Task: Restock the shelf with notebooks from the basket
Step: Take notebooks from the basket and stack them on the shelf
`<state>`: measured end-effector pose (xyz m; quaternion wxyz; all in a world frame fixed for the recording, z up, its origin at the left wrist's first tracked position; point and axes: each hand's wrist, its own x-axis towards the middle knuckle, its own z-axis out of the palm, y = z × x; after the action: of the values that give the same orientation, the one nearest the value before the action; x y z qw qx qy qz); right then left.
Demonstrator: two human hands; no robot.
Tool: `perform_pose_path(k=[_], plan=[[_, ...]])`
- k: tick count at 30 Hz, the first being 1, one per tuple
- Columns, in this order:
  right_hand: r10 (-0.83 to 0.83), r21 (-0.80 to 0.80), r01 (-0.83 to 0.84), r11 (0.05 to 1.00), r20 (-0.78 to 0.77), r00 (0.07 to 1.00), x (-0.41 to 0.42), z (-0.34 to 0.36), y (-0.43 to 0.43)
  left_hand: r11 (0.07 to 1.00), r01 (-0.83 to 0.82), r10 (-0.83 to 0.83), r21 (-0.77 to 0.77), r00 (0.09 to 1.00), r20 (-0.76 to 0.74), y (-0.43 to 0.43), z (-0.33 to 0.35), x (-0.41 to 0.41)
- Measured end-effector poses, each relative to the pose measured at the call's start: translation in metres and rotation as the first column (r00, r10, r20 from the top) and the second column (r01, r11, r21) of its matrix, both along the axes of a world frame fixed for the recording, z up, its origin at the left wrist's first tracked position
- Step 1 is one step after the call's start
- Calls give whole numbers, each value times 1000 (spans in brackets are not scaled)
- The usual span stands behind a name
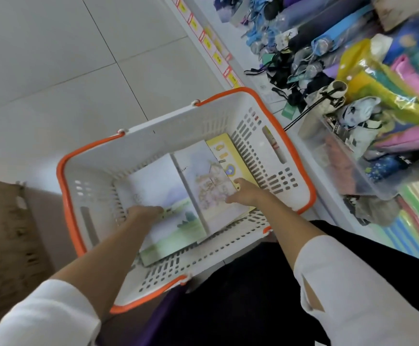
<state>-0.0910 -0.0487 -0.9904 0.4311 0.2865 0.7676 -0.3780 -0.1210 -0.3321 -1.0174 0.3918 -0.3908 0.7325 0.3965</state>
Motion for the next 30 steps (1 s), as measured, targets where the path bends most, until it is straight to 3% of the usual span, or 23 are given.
perform_pose_path(k=[3,5,7,8,11,14,18,21,25,30], plan=[[-100,-36,101,994,6,995,7,-13,-10,992,-67,64,-105,997,-33,-6,-14,-2],[-109,-7,109,994,-35,993,6,-18,-18,959,-237,221,-157,969,-111,-12,-20,0],[-71,23,74,997,-89,993,1,-17,-27,974,-163,140,-154,978,-153,-15,-30,-1],[-61,31,65,997,-104,993,-2,-16,-30,949,-305,292,-81,946,-142,-11,-24,0],[-166,-23,164,986,-104,981,-11,-15,-36,989,-142,130,-41,967,-218,1,-20,2],[-311,-134,300,945,-70,948,-14,-14,-42,993,-86,101,81,973,-208,23,-18,-3],[-335,-108,325,940,-93,938,-8,-13,-47,991,-128,132,31,965,-226,32,-15,-9],[-315,-143,308,941,-28,949,-7,-8,-46,980,-196,200,42,957,-212,27,-13,-8],[-316,-143,308,940,-37,948,-1,4,-47,967,-134,158,216,982,-100,23,-5,-11],[-339,-133,335,933,-13,941,5,29,-39,916,-79,129,393,986,-102,30,29,-16]])
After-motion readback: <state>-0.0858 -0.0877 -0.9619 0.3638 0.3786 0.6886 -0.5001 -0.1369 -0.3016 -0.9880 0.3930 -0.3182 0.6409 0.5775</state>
